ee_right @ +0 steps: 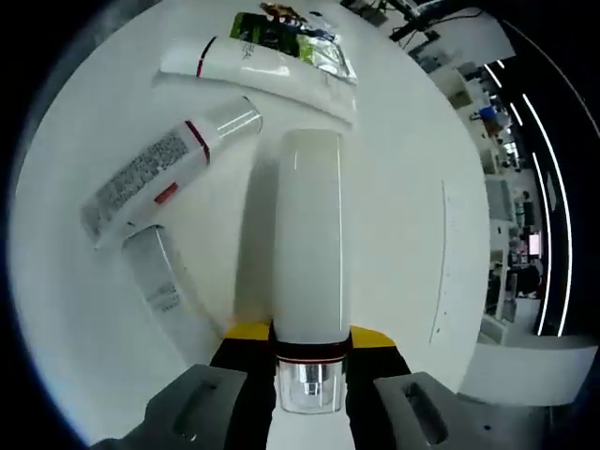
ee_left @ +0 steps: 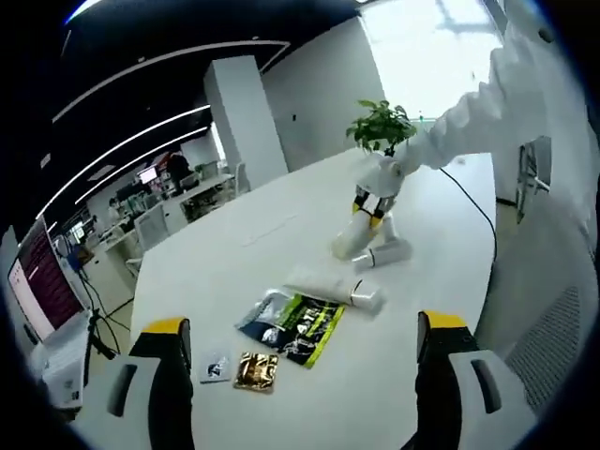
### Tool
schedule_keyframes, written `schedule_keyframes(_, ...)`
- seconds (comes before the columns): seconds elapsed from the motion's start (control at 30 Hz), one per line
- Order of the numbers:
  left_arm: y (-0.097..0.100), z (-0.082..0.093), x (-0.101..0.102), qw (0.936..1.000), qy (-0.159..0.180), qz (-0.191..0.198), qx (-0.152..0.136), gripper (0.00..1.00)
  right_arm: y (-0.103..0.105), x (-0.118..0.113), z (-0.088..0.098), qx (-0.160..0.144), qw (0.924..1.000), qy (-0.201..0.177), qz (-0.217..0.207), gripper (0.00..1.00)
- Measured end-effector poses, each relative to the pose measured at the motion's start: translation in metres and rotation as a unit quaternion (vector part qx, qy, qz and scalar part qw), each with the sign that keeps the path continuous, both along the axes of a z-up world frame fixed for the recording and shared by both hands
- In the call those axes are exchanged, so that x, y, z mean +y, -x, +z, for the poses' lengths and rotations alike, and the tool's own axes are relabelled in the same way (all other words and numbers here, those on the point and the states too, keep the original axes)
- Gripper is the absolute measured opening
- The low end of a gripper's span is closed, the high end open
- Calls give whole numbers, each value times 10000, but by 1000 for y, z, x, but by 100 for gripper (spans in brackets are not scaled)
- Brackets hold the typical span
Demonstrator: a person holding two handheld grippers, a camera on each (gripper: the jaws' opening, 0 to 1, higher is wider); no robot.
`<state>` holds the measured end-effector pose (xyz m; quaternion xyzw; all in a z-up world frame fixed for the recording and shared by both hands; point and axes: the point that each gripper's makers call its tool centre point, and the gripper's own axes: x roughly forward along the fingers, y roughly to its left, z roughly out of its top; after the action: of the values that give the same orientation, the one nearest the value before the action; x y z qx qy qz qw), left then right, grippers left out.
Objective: Arrange the skincare products in the storage area until every visible bottle or jar stands upright without overlapping.
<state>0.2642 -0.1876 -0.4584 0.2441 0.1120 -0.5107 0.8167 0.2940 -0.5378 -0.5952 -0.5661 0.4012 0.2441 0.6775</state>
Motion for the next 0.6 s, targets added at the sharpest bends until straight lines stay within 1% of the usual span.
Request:
schedule_keyframes(0.03, 0, 0, -3, 10000, -9, -61, -18, 92, 0, 2, 3, -106, 9999, 64, 103, 19)
schedule_keyframes(0.1, -2, 1, -9, 9999, -5, -143, -47, 89, 3, 2, 5, -161, 9997, 109, 113, 19)
schedule_keyframes(0.17, -3, 0, -16, 9997, -69, -222, -20, 88, 7, 3, 8, -222, 9995, 160, 132, 19)
schedule_keyframes(0.2, -4, 0, -20, 9994, -126, -322, -98, 87, 9, 5, 11, -297, 9992, 217, 181, 19)
schedule_keyframes(0.23, -5, 0, -22, 9992, -152, -343, -129, 87, 10, 5, 13, -334, 9989, 245, 217, 19)
schedule_keyframes(0.3, -8, -2, -28, 9985, -237, -427, -245, 85, 10, 6, 20, -507, 9971, 386, 405, 19)
schedule_keyframes(0.33, -9, -2, -30, 9984, -263, -427, -254, 84, 10, 8, 23, -593, 9960, 430, 507, 18)
schedule_keyframes(0.37, -11, -2, -31, 9982, -292, -445, -281, 83, 14, 11, 24, -594, 9961, 422, 494, 18)
schedule_keyframes(0.47, -18, -2, -41, 9979, -245, -466, -385, 83, 18, 19, 30, -768, 9943, 449, 591, 18)
schedule_keyframes(0.53, -21, -4, -48, 9977, -226, -489, -401, 81, 21, 25, 34, -866, 9930, 480, 644, 18)
schedule_keyframes(0.6, -21, -10, -55, 9968, -334, -601, -404, 79, 23, 29, 37, -918, 9922, 492, 689, 18)
